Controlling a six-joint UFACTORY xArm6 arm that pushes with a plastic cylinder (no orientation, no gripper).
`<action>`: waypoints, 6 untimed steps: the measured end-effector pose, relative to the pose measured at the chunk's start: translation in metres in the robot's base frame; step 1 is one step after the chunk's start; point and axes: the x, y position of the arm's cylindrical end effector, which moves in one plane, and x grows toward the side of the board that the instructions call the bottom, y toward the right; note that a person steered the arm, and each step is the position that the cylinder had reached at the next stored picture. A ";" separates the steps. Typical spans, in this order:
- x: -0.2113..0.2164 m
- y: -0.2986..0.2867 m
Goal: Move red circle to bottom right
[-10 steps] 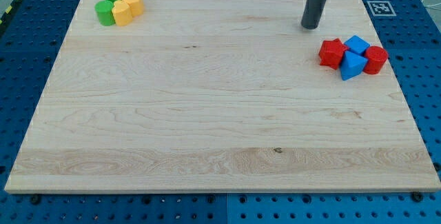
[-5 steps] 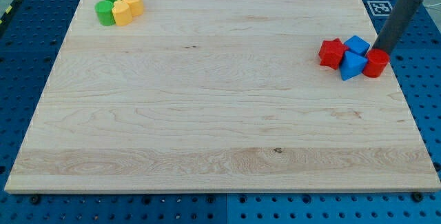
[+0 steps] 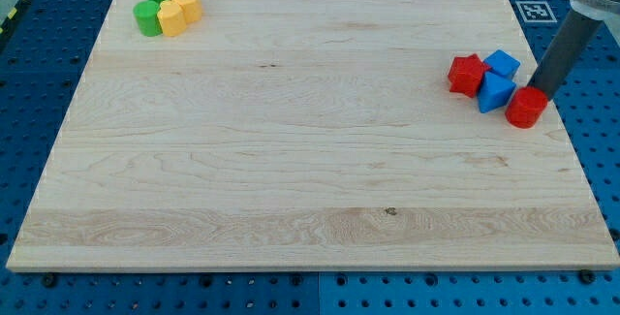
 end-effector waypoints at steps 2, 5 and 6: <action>0.005 -0.030; 0.037 -0.048; 0.066 -0.048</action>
